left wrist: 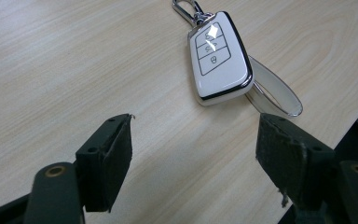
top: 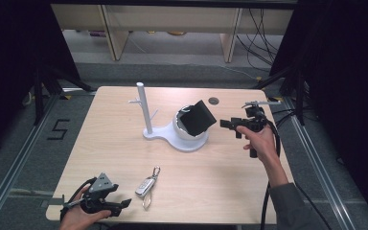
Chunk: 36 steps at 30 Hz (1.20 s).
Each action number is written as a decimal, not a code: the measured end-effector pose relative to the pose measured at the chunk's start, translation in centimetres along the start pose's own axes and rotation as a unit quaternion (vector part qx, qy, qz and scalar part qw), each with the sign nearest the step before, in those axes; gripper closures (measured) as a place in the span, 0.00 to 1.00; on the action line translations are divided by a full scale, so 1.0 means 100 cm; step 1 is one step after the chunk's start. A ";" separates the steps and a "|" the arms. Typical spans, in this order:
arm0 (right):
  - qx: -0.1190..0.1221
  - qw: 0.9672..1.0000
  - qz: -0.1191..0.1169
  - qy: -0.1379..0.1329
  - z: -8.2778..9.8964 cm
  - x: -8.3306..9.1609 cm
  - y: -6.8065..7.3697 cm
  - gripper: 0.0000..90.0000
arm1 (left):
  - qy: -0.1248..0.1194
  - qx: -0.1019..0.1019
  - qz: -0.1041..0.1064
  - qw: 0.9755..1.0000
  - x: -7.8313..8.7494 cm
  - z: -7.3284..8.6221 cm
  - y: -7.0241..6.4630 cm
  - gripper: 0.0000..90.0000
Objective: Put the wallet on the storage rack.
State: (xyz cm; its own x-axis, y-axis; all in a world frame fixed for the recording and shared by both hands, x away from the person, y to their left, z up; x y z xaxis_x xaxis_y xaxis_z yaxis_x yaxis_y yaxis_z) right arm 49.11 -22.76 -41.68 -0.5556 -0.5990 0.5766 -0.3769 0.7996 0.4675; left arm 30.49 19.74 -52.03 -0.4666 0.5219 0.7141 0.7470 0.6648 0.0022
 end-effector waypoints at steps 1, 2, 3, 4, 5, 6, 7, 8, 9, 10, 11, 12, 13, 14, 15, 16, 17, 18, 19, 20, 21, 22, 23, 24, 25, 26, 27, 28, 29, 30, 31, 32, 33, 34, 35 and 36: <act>-0.006 1.000 0.003 0.003 0.006 0.003 0.001 0.41 | 0.000 0.000 0.000 1.000 0.000 0.000 0.000 0.30; -0.001 1.000 0.001 0.006 0.012 0.004 0.001 0.41 | 0.001 0.000 0.000 1.000 0.001 0.000 0.000 0.30; 0.007 1.000 0.005 0.008 0.018 0.006 0.001 0.41 | -0.001 0.000 0.000 1.000 0.000 0.000 0.000 0.30; 0.010 1.000 0.005 0.013 0.025 0.007 0.002 0.40 | -0.001 0.001 0.000 1.000 0.000 0.000 -0.001 0.30; 0.017 1.000 0.007 0.014 0.031 0.008 0.002 0.40 | -0.001 0.001 0.000 1.000 0.000 0.000 -0.001 0.30; 0.022 1.000 0.007 0.016 0.037 0.008 0.003 0.40 | 0.000 -0.002 0.004 1.000 0.001 0.000 -0.001 0.30; 0.017 1.000 0.001 0.018 0.044 0.008 0.006 0.39 | 0.003 -0.009 0.007 1.000 0.002 0.000 -0.001 0.30; 0.031 0.999 -0.001 0.022 0.049 0.008 0.005 0.40 | 0.004 -0.012 0.007 1.000 0.002 0.000 0.000 0.30; 0.034 0.999 -0.004 0.023 0.055 0.008 0.006 0.39 | 0.005 -0.005 0.004 1.000 0.002 0.000 -0.001 0.30; 0.037 0.999 -0.003 0.034 0.060 0.007 0.006 0.39 | 0.004 -0.006 0.005 1.000 0.002 0.000 -0.001 0.30; 0.035 0.999 -0.008 0.041 0.064 0.006 0.007 0.39 | 0.005 -0.007 0.007 1.000 0.002 0.000 -0.001 0.30; 0.030 0.999 -0.009 0.036 0.067 0.005 0.008 0.39 | 0.005 -0.003 0.008 1.000 0.002 0.000 -0.002 0.30; 0.020 0.999 -0.004 0.042 0.072 0.006 0.011 0.39 | 0.005 -0.006 0.006 1.000 0.002 0.000 -0.002 0.30; 0.036 0.998 -0.006 0.046 0.075 0.004 0.009 0.39 | 0.005 -0.003 0.006 1.000 0.002 0.001 -0.002 0.30; 0.036 0.998 -0.006 0.046 0.075 0.004 0.009 0.39 | 0.005 -0.003 0.006 1.000 0.002 0.001 -0.002 0.30; 0.036 0.998 -0.006 0.049 0.078 0.003 0.010 0.39 | 0.004 -0.004 0.008 1.000 0.001 0.001 -0.002 0.30; 0.037 0.998 -0.006 0.050 0.082 0.002 0.010 0.39 | 0.005 -0.003 0.006 1.000 0.001 0.002 -0.003 0.30; 0.037 0.998 -0.006 0.052 0.084 0.002 0.010 0.39 | 0.006 -0.003 0.007 1.000 0.001 0.002 -0.003 0.30; 0.036 0.998 -0.006 0.052 0.087 0.002 0.011 0.39 | 0.007 -0.003 0.009 1.000 0.001 0.003 -0.004 0.30; 0.020 0.998 -0.008 0.052 0.091 0.002 0.013 0.39 | 0.007 -0.003 0.009 1.000 0.002 0.003 -0.004 0.30; 0.039 0.998 -0.001 0.047 0.094 0.002 0.011 0.39 | 0.004 -0.005 0.011 1.000 0.001 0.003 -0.004 0.30; 0.040 0.998 0.000 0.045 0.097 0.002 0.011 0.39 | 0.004 -0.006 0.004 1.000 0.001 0.003 -0.003 0.30; 0.041 0.998 0.004 0.044 0.100 0.003 0.011 0.39 | 0.002 -0.005 0.005 1.000 0.002 0.002 -0.003 0.30; 0.043 0.998 0.005 0.044 0.102 0.003 0.011 0.38 | 0.002 -0.005 0.005 1.000 0.003 0.002 -0.003 0.30; 0.043 0.998 0.005 0.044 0.102 0.003 0.011 0.38 | 0.002 -0.005 0.005 1.000 0.003 0.002 -0.003 0.30; 0.049 0.998 0.016 0.042 0.107 0.002 0.010 0.38 | 0.004 -0.005 0.008 1.000 0.004 0.003 -0.003 0.30; 0.047 0.998 0.008 0.044 0.110 0.001 0.011 0.38 | 0.004 -0.005 0.007 1.000 0.004 0.003 -0.003 0.30; 0.039 0.998 0.012 0.050 0.113 0.001 0.012 0.37 | 0.004 -0.004 0.007 1.000 0.004 0.003 -0.003 0.30; 0.039 0.998 0.012 0.050 0.113 0.001 0.012 0.37 | 0.004 -0.004 0.007 1.000 0.004 0.003 -0.003 0.30; 0.050 0.998 0.009 0.048 0.118 -0.001 0.013 0.37 | 0.002 -0.004 0.009 1.000 0.004 0.003 -0.003 0.30; 0.050 0.998 0.009 0.048 0.118 -0.001 0.013 0.37 | 0.002 -0.004 0.009 1.000 0.004 0.003 -0.003 0.30; 0.054 0.997 0.009 0.058 0.125 -0.004 0.016 0.37 | 0.002 -0.011 0.009 1.000 0.005 0.003 -0.002 0.30; 0.054 0.997 0.009 0.058 0.125 -0.004 0.016 0.37 | 0.002 -0.011 0.009 1.000 0.005 0.003 -0.002 0.30; 0.060 0.996 0.004 0.064 0.130 -0.004 0.018 0.36 | 0.003 -0.006 0.008 1.000 0.005 0.003 -0.003 0.30; 0.060 0.996 0.004 0.064 0.130 -0.004 0.018 0.36 | 0.003 -0.006 0.008 1.000 0.005 0.003 -0.003 0.30; 0.063 0.996 0.009 0.062 0.134 -0.004 0.020 0.35 | 0.001 -0.003 0.007 1.000 0.005 0.002 -0.003 0.30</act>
Point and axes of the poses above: each handheld gripper's, and its own axes: x roughly backward along the jaws, z roughly out of its underside, y roughly to its left, the point moved 4 cm from there along -x, roughly forward along the jaws, and after that the axes turned 8 degrees about -x, right-handed, at the moved point
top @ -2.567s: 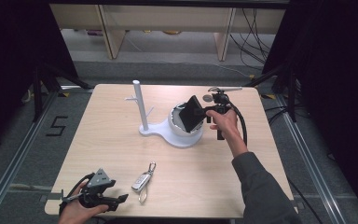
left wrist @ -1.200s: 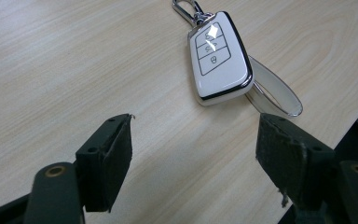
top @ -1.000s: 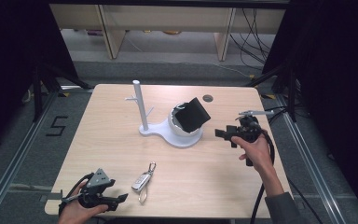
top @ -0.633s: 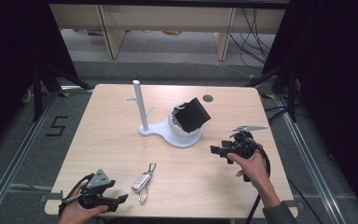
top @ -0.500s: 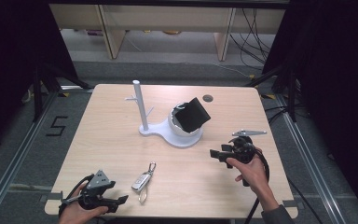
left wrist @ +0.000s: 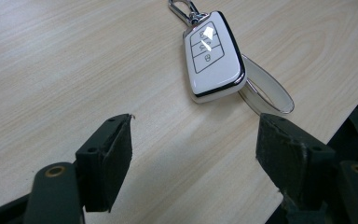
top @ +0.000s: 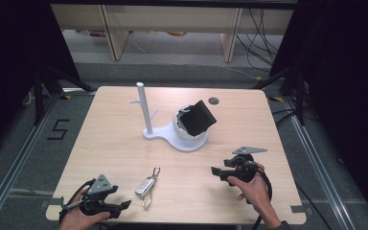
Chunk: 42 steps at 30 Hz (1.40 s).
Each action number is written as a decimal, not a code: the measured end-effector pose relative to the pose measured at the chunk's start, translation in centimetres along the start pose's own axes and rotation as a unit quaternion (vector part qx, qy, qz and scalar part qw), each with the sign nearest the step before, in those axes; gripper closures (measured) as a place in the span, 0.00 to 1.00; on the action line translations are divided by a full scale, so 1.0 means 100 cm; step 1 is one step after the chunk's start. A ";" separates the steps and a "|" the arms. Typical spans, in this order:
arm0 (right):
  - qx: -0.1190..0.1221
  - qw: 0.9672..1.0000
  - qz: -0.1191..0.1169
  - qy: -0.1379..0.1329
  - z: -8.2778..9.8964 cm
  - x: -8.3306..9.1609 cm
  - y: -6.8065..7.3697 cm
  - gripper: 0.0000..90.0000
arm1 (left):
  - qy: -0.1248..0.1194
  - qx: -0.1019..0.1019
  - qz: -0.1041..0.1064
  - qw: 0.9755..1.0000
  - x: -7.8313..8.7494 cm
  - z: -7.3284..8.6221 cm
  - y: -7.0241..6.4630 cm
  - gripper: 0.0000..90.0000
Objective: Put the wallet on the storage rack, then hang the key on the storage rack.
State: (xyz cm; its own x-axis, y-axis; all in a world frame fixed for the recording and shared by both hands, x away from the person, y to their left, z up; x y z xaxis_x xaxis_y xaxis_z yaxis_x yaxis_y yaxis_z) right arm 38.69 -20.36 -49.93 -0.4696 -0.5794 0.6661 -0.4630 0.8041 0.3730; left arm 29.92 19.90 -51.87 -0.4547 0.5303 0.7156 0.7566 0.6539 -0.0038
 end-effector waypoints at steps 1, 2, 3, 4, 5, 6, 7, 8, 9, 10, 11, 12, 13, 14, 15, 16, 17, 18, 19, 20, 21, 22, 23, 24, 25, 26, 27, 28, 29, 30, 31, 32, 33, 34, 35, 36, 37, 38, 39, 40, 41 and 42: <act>0.000 1.000 0.000 0.000 0.000 0.000 0.000 0.35 | 0.000 0.000 0.000 1.000 0.000 0.000 0.000 0.30; -0.006 1.000 -0.001 0.004 0.003 0.000 0.001 0.35 | 0.000 0.000 0.000 1.000 0.000 0.000 0.000 0.30; -0.026 1.000 -0.004 0.003 0.007 0.000 0.006 0.35 | -0.001 -0.003 0.001 1.000 0.000 0.000 0.000 0.30; 0.000 1.000 -0.001 0.004 0.010 0.000 0.001 0.35 | -0.002 0.000 0.000 1.000 0.000 -0.001 0.000 0.30; 0.000 1.000 -0.001 0.004 0.010 0.000 0.001 0.35 | -0.002 0.000 0.000 1.000 0.000 -0.001 0.000 0.30; 0.002 1.000 0.003 0.003 0.014 0.000 -0.001 0.35 | -0.003 0.002 0.000 1.000 0.000 -0.001 0.001 0.29; 0.002 1.000 0.003 0.003 0.014 0.000 -0.001 0.35 | -0.003 0.002 0.000 1.000 0.000 -0.001 0.001 0.29; 0.003 1.000 0.011 0.005 0.016 0.000 -0.003 0.35 | 0.000 0.008 -0.006 1.000 0.000 -0.001 0.002 0.29; -0.001 1.000 0.007 0.004 0.018 -0.001 -0.002 0.34 | -0.004 0.013 -0.001 1.000 0.000 -0.002 0.001 0.29; 0.006 1.000 0.005 0.005 0.021 0.000 -0.002 0.34 | -0.010 0.017 0.000 1.000 -0.001 -0.003 0.003 0.28; 0.006 1.000 0.005 0.005 0.021 0.000 -0.002 0.34 | -0.010 0.017 0.000 1.000 -0.001 -0.003 0.003 0.28; -0.003 1.000 0.002 0.006 0.025 0.001 0.000 0.34 | -0.008 0.020 -0.005 1.000 0.000 -0.002 0.004 0.28; -0.003 1.000 0.002 0.006 0.025 0.001 0.000 0.34 | -0.008 0.020 -0.005 1.000 0.000 -0.002 0.004 0.27; 0.004 1.000 0.003 0.008 0.027 0.003 0.000 0.34 | -0.008 0.019 -0.001 1.000 0.000 -0.002 0.003 0.27; 0.004 1.000 0.003 0.008 0.027 0.003 0.000 0.34 | -0.008 0.019 -0.001 1.000 0.000 -0.002 0.003 0.27; 0.001 1.000 -0.002 0.007 0.031 0.006 0.002 0.33 | -0.009 0.023 -0.001 1.000 0.000 -0.001 0.003 0.27; 0.001 1.000 -0.002 0.007 0.031 0.006 0.002 0.33 | -0.009 0.023 -0.001 1.000 0.000 -0.001 0.003 0.27; 0.005 1.000 -0.006 0.008 0.032 0.007 0.002 0.33 | -0.009 0.023 -0.001 1.000 0.000 -0.001 0.003 0.27; 0.005 1.000 -0.004 0.007 0.035 0.009 0.002 0.33 | -0.011 0.028 -0.003 1.000 0.000 -0.002 0.002 0.27; 0.006 1.000 -0.002 0.015 0.039 0.010 0.002 0.33 | -0.010 0.024 0.000 1.000 0.000 -0.002 0.003 0.27; 0.006 1.000 -0.002 0.015 0.039 0.010 0.002 0.33 | -0.010 0.024 0.000 1.000 0.000 -0.002 0.003 0.27; 0.003 1.000 0.008 0.015 0.041 0.012 0.002 0.33 | -0.011 0.023 -0.001 1.000 0.001 -0.002 0.003 0.27; 0.003 1.000 0.008 0.015 0.041 0.012 0.002 0.33 | -0.011 0.023 -0.001 1.000 0.001 -0.002 0.003 0.27; 0.005 1.000 0.000 0.012 0.041 0.011 0.000 0.33 | -0.012 0.023 0.002 1.000 0.000 -0.002 0.004 0.27; 0.002 1.000 0.001 0.015 0.042 0.011 0.000 0.33 | -0.012 0.023 0.002 1.000 0.000 -0.002 0.004 0.27; 0.000 1.000 0.002 0.016 0.042 0.011 0.000 0.33 | -0.010 0.024 -0.001 1.000 0.000 -0.002 0.005 0.27; 0.000 1.000 0.002 0.016 0.042 0.011 0.000 0.33 | -0.010 0.024 -0.001 1.000 0.000 -0.002 0.005 0.27; 0.005 1.000 0.002 0.016 0.042 0.011 -0.001 0.33 | -0.018 0.033 -0.004 0.999 -0.001 -0.004 0.004 0.27; 0.006 1.000 0.000 0.014 0.042 0.011 0.000 0.33 | -0.018 0.033 -0.004 0.999 -0.001 -0.004 0.004 0.27; 0.006 1.000 0.000 0.014 0.042 0.011 0.000 0.33 | -0.015 0.032 -0.002 0.999 -0.001 -0.004 0.004 0.27; 0.005 1.000 -0.004 0.017 0.043 0.010 0.000 0.33 | -0.015 0.029 0.001 0.999 -0.001 -0.005 0.004 0.27; 0.007 1.000 0.002 0.018 0.043 0.010 0.000 0.33 | -0.019 0.029 -0.001 0.999 -0.001 -0.008 0.004 0.27; 0.007 1.000 0.002 0.018 0.043 0.010 0.000 0.33 | -0.019 0.029 -0.001 0.999 -0.001 -0.008 0.004 0.27; 0.006 1.000 -0.001 0.015 0.043 0.010 0.000 0.33 | -0.024 0.026 0.001 0.999 -0.001 -0.012 0.004 0.27; 0.005 1.000 -0.001 0.016 0.043 0.009 -0.001 0.33 | -0.024 0.026 0.001 0.999 -0.001 -0.012 0.004 0.27; 0.004 1.000 0.000 0.015 0.043 0.009 -0.001 0.33 | -0.026 0.020 0.003 0.999 0.000 -0.018 0.004 0.27; 0.004 1.000 0.000 0.016 0.043 0.009 -0.001 0.33 | -0.030 0.025 0.001 0.999 -0.001 -0.021 0.002 0.27; 0.005 1.000 0.009 0.017 0.043 0.010 -0.001 0.33 | -0.029 0.014 0.002 0.999 -0.001 -0.025 0.003 0.27; 0.005 1.000 0.009 0.017 0.043 0.010 -0.001 0.33 | -0.029 0.014 0.002 0.999 -0.001 -0.025 0.003 0.27; 0.007 1.000 0.008 0.017 0.043 0.010 -0.001 0.33 | -0.027 0.011 0.003 1.000 -0.002 -0.032 0.001 0.27; 0.007 1.000 0.008 0.017 0.043 0.010 -0.001 0.33 | -0.027 0.011 0.003 1.000 -0.002 -0.032 0.001 0.27; 0.006 1.000 0.002 0.016 0.043 0.010 -0.001 0.33 | -0.020 0.002 0.004 1.000 -0.005 -0.041 0.002 0.26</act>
Point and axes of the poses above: each handheld gripper's, and its own axes: x roughly backward along the jaws, z roughly out of its underside, y roughly to its left, the point moved 4 cm from there along -x, roughly forward along the jaws, and after that the axes turned 8 degrees about -x, right-handed, at the moved point
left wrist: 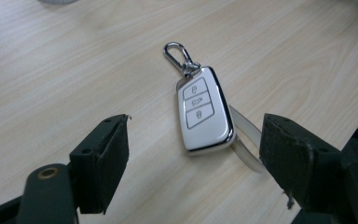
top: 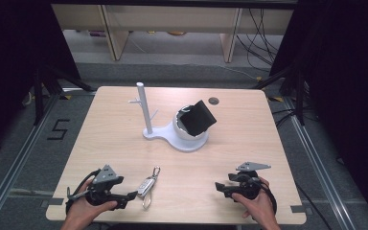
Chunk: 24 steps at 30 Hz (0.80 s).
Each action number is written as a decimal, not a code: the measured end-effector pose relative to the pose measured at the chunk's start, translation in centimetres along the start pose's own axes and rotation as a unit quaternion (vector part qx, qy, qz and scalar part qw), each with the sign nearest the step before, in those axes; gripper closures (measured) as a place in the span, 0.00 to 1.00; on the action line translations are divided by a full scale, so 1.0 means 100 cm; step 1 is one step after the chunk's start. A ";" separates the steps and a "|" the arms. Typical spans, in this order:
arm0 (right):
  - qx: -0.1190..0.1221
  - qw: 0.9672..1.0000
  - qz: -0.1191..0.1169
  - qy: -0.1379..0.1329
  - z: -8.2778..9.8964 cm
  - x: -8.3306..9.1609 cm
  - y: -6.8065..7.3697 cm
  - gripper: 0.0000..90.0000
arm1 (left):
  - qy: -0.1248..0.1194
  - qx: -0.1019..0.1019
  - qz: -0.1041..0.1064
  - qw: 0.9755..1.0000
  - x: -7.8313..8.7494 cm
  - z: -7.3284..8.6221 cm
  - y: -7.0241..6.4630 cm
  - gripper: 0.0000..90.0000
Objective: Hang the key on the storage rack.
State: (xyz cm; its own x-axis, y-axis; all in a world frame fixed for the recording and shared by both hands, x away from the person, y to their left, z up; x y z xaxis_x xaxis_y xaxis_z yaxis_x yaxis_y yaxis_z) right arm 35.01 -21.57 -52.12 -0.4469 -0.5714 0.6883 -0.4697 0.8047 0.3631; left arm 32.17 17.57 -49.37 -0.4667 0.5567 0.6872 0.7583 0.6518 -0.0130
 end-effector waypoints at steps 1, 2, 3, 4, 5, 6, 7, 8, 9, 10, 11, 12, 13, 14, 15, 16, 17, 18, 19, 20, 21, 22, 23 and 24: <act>-0.002 1.000 0.003 -0.002 0.000 0.001 0.000 0.33 | 0.003 -0.004 -0.001 1.000 -0.001 -0.005 0.000 0.26; 0.001 1.000 0.007 -0.003 -0.001 0.001 0.000 0.33 | 0.004 -0.005 0.000 1.000 -0.003 -0.010 0.000 0.26; -0.001 1.000 0.006 -0.001 -0.001 0.001 0.000 0.33 | 0.006 -0.006 0.001 1.000 -0.005 -0.015 0.000 0.26; 0.002 1.000 0.006 -0.002 -0.001 0.001 0.000 0.33 | 0.009 -0.010 0.002 1.000 -0.007 -0.020 0.000 0.26; 0.002 1.000 0.006 -0.002 -0.001 0.001 0.000 0.33 | 0.009 -0.010 0.002 1.000 -0.007 -0.020 0.000 0.26; 0.005 1.000 0.007 0.001 0.000 0.001 0.001 0.33 | 0.019 -0.014 0.010 1.000 -0.013 -0.030 -0.001 0.26; 0.005 1.000 0.007 0.001 0.000 0.001 0.001 0.33 | 0.019 -0.014 0.010 1.000 -0.013 -0.030 -0.001 0.26; 0.000 1.000 -0.003 0.003 0.000 -0.001 0.003 0.33 | 0.043 -0.021 0.017 0.999 -0.020 -0.038 0.001 0.26; 0.010 1.000 -0.002 0.000 -0.001 -0.002 0.001 0.33 | 0.057 -0.022 0.023 0.998 -0.026 -0.041 0.001 0.26; 0.010 1.000 -0.003 -0.001 -0.001 -0.001 0.001 0.33 | 0.072 -0.027 0.025 0.997 -0.031 -0.043 0.001 0.27; 0.010 1.000 -0.003 -0.001 -0.001 -0.001 0.001 0.33 | 0.072 -0.027 0.025 0.997 -0.031 -0.043 0.001 0.27; 0.013 1.000 -0.004 0.000 -0.001 -0.001 0.002 0.33 | 0.082 -0.026 0.025 0.996 -0.038 -0.046 0.001 0.28; 0.013 1.000 -0.004 0.000 -0.001 -0.001 0.002 0.33 | 0.092 -0.027 0.026 0.995 -0.044 -0.048 0.001 0.28; 0.011 1.000 -0.002 0.003 0.000 -0.001 0.002 0.33 | 0.108 -0.030 0.031 0.993 -0.051 -0.050 0.001 0.28; 0.015 1.000 0.000 0.002 -0.001 0.000 0.002 0.33 | 0.111 -0.034 0.027 0.993 -0.056 -0.052 0.002 0.29; 0.016 1.000 0.000 0.001 -0.001 0.001 0.003 0.33 | 0.126 -0.036 0.029 0.991 -0.064 -0.056 0.000 0.30; 0.016 1.000 0.000 0.001 -0.001 0.001 0.003 0.33 | 0.126 -0.036 0.029 0.991 -0.064 -0.056 0.000 0.30; 0.018 1.000 0.001 0.000 -0.001 0.001 0.003 0.33 | 0.134 -0.041 0.032 0.990 -0.066 -0.057 0.000 0.30; 0.019 1.000 -0.001 0.002 -0.002 0.000 0.003 0.33 | 0.143 -0.038 0.033 0.988 -0.072 -0.059 -0.001 0.31; 0.022 1.000 -0.001 0.001 -0.002 0.000 0.003 0.33 | 0.150 -0.036 0.032 0.988 -0.074 -0.060 0.000 0.31; 0.022 1.000 -0.001 0.001 -0.002 0.000 0.003 0.33 | 0.150 -0.036 0.032 0.988 -0.074 -0.060 0.000 0.32; 0.022 1.000 -0.001 -0.002 -0.002 0.001 0.003 0.33 | 0.160 -0.036 0.032 0.986 -0.078 -0.061 0.001 0.34; 0.022 1.000 -0.001 -0.002 -0.002 0.001 0.003 0.33 | 0.160 -0.036 0.032 0.986 -0.078 -0.061 0.001 0.34; 0.023 1.000 -0.003 -0.002 -0.002 0.001 0.003 0.33 | 0.168 -0.030 0.033 0.985 -0.082 -0.061 0.002 0.35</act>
Point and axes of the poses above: each handheld gripper's, and its own axes: x roughly backward along the jaws, z roughly out of its underside, y roughly to its left, the point moved 4 cm from there along -x, roughly forward along the jaws, and after that the axes turned 8 degrees about -x, right-handed, at the moved point
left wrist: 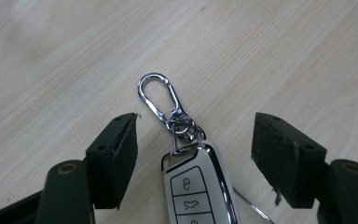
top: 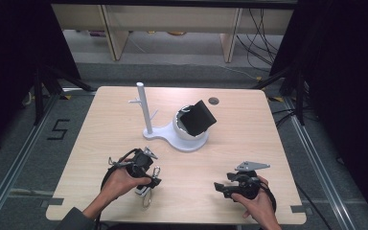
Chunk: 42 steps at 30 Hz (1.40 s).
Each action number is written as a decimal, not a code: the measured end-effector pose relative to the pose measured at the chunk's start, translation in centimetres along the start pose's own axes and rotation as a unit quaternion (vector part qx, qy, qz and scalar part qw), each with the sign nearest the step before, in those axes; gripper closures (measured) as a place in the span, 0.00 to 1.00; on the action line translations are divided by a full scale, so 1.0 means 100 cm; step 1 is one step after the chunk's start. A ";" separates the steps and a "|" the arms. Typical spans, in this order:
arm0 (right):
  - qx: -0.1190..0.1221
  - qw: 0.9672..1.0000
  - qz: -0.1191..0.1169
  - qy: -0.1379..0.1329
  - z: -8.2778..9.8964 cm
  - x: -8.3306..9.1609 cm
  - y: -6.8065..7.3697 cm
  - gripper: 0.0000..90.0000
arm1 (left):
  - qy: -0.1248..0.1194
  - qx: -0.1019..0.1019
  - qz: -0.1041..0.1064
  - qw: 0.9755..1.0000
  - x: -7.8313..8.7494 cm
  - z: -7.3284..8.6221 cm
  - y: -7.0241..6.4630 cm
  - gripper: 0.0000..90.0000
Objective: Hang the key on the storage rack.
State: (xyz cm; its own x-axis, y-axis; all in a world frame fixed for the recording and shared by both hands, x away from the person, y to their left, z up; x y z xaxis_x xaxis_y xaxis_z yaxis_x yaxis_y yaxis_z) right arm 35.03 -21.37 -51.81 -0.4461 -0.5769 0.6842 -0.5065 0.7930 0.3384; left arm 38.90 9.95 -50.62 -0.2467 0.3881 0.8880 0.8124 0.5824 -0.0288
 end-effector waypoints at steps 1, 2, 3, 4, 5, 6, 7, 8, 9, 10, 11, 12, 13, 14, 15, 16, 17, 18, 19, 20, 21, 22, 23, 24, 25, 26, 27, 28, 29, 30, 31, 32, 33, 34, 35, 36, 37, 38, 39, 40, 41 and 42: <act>0.000 1.000 0.000 0.000 0.000 0.000 0.000 0.33 | 0.000 0.000 0.000 1.000 0.000 0.000 0.000 0.36; -0.001 1.000 -0.001 0.001 0.000 0.000 0.000 0.33 | 0.006 0.003 0.000 1.000 -0.005 -0.001 0.001 0.36; -0.001 1.000 -0.001 0.001 0.000 0.000 0.000 0.33 | 0.006 0.003 0.000 1.000 -0.005 -0.001 0.001 0.37; -0.003 1.000 -0.001 0.003 0.000 0.000 0.001 0.33 | 0.012 0.012 0.000 1.000 -0.006 -0.002 0.001 0.37; 0.002 1.000 0.000 0.000 0.000 0.000 0.001 0.33 | 0.017 0.006 -0.002 1.000 -0.008 -0.002 0.003 0.37; -0.012 1.000 -0.001 0.007 0.001 0.000 0.004 0.33 | 0.018 -0.003 -0.003 1.000 -0.009 -0.003 0.005 0.38; -0.004 1.000 -0.004 0.005 0.001 -0.001 0.003 0.33 | 0.019 -0.002 0.001 1.000 -0.009 -0.004 0.005 0.38; -0.004 1.000 -0.004 0.006 0.001 -0.001 0.004 0.33 | 0.028 -0.001 -0.002 1.000 -0.010 -0.005 0.006 0.38; -0.008 1.000 -0.007 0.007 0.001 -0.001 0.005 0.33 | 0.027 -0.003 -0.005 1.000 -0.011 -0.005 0.006 0.39; 0.001 1.000 -0.004 0.005 0.000 -0.001 0.003 0.33 | 0.027 -0.003 -0.005 1.000 -0.011 -0.005 0.006 0.40; 0.004 1.000 -0.002 0.003 0.000 -0.001 0.002 0.33 | 0.028 0.003 -0.002 1.000 -0.011 -0.005 0.005 0.40; 0.004 1.000 -0.002 0.002 0.000 -0.001 0.002 0.33 | 0.040 0.000 0.004 0.999 -0.013 -0.006 0.005 0.41; 0.004 1.000 -0.002 0.001 0.000 0.000 0.002 0.33 | 0.042 -0.004 0.003 0.999 -0.014 -0.006 0.006 0.41; 0.003 1.000 -0.003 0.000 -0.001 0.000 0.002 0.33 | 0.050 0.000 0.002 0.999 -0.016 -0.006 0.005 0.42; 0.004 1.000 -0.005 -0.001 -0.001 -0.001 0.002 0.33 | 0.056 -0.003 0.001 0.998 -0.017 -0.006 0.005 0.43; 0.004 1.000 -0.005 0.001 0.000 0.000 0.002 0.33 | 0.060 -0.005 0.002 0.998 -0.018 -0.006 0.004 0.45; 0.004 1.000 -0.005 0.001 0.000 0.000 0.002 0.33 | 0.060 -0.005 0.002 0.998 -0.018 -0.006 0.004 0.47; 0.002 1.000 -0.006 0.003 0.000 0.000 0.003 0.33 | 0.061 -0.006 0.005 0.998 -0.020 -0.006 0.004 0.49; 0.002 1.000 -0.006 0.003 0.000 0.000 0.003 0.33 | 0.065 -0.012 0.006 0.998 -0.020 -0.006 0.004 0.49; 0.012 1.000 -0.004 -0.002 -0.001 0.000 0.003 0.33 | 0.066 -0.014 0.008 0.998 -0.021 -0.007 0.003 0.52; 0.012 1.000 -0.004 -0.002 -0.001 0.000 0.003 0.33 | 0.067 -0.015 0.006 0.998 -0.021 -0.008 0.002 0.52; 0.003 1.000 -0.007 0.004 0.000 -0.001 0.004 0.33 | 0.072 -0.024 0.004 0.997 -0.022 -0.010 0.002 0.54; 0.003 1.000 -0.007 0.004 0.000 -0.001 0.004 0.33 | 0.072 -0.024 0.004 0.997 -0.022 -0.010 0.002 0.55; 0.005 1.000 -0.004 0.003 0.000 -0.001 0.004 0.33 | 0.074 -0.026 0.004 0.997 -0.022 -0.011 0.002 0.57; 0.005 1.000 -0.004 0.003 0.000 -0.001 0.004 0.33 | 0.075 -0.029 0.004 0.997 -0.023 -0.012 0.001 0.57; 0.015 1.000 -0.003 0.000 -0.001 -0.001 0.003 0.33 | 0.078 -0.036 0.004 0.996 -0.023 -0.013 0.001 0.58; 0.011 1.000 -0.004 0.002 0.000 -0.001 0.004 0.33 | 0.080 -0.039 0.004 0.996 -0.024 -0.014 -0.001 0.59; 0.013 1.000 -0.007 0.003 0.000 -0.002 0.004 0.33 | 0.083 -0.047 0.003 0.995 -0.025 -0.017 -0.003 0.61; 0.013 1.000 -0.007 0.003 0.000 -0.002 0.004 0.33 | 0.083 -0.047 0.003 0.995 -0.025 -0.017 -0.003 0.62; 0.014 1.000 -0.004 0.003 0.000 -0.002 0.003 0.33 | 0.092 -0.064 -0.001 0.994 -0.026 -0.019 -0.005 0.64; 0.014 1.000 -0.004 0.003 0.000 -0.002 0.003 0.33 | 0.092 -0.064 -0.001 0.994 -0.026 -0.019 -0.005 0.65; 0.016 1.000 -0.012 0.003 0.000 -0.003 0.004 0.33 | 0.101 -0.075 0.001 0.992 -0.026 -0.020 -0.009 0.68; 0.016 1.000 -0.012 0.003 0.000 -0.003 0.004 0.33 | 0.101 -0.075 0.001 0.992 -0.026 -0.020 -0.009 0.70; 0.010 1.000 -0.009 0.005 0.001 -0.002 0.004 0.33 | 0.107 -0.083 0.003 0.991 -0.026 -0.021 -0.010 0.70; 0.013 1.000 -0.010 0.003 0.000 -0.002 0.004 0.33 | 0.109 -0.087 0.003 0.990 -0.026 -0.022 -0.011 0.72; 0.012 1.000 -0.013 -0.002 0.000 -0.003 0.004 0.33 | 0.123 -0.098 0.004 0.988 -0.026 -0.023 -0.012 0.75; 0.012 1.000 -0.013 -0.002 0.000 -0.003 0.004 0.33 | 0.123 -0.098 0.004 0.988 -0.026 -0.023 -0.012 0.76; 0.018 1.000 -0.005 0.001 0.000 -0.002 0.004 0.33 | 0.124 -0.096 0.004 0.988 -0.027 -0.023 -0.013 0.76; 0.017 1.000 -0.012 0.003 0.000 -0.003 0.004 0.33 | 0.130 -0.099 0.004 0.986 -0.027 -0.024 -0.013 0.76; 0.014 1.000 -0.006 0.003 0.000 -0.002 0.004 0.33 | 0.147 -0.103 0.003 0.984 -0.027 -0.025 -0.014 0.77; 0.014 1.000 -0.006 0.003 0.000 -0.002 0.004 0.33 | 0.147 -0.103 0.003 0.984 -0.027 -0.025 -0.014 0.77; 0.009 1.000 -0.006 0.005 0.001 -0.002 0.006 0.33 | 0.153 -0.102 0.003 0.983 -0.028 -0.027 -0.014 0.77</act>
State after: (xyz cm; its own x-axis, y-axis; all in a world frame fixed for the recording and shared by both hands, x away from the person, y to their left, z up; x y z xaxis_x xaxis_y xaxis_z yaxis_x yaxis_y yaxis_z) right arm 34.80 -20.80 -51.81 -0.4316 -0.5849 0.6868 -0.5249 0.7820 0.3361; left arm 39.86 6.13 -51.83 -0.0972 0.1405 0.9853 0.9100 0.4134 0.0308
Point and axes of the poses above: each handheld gripper's, and its own axes: x roughly backward along the jaws, z roughly out of its underside, y roughly to its left, the point moved 4 cm from there along -x, roughly forward along the jaws, and after that the axes turned 8 degrees about -x, right-handed, at the moved point
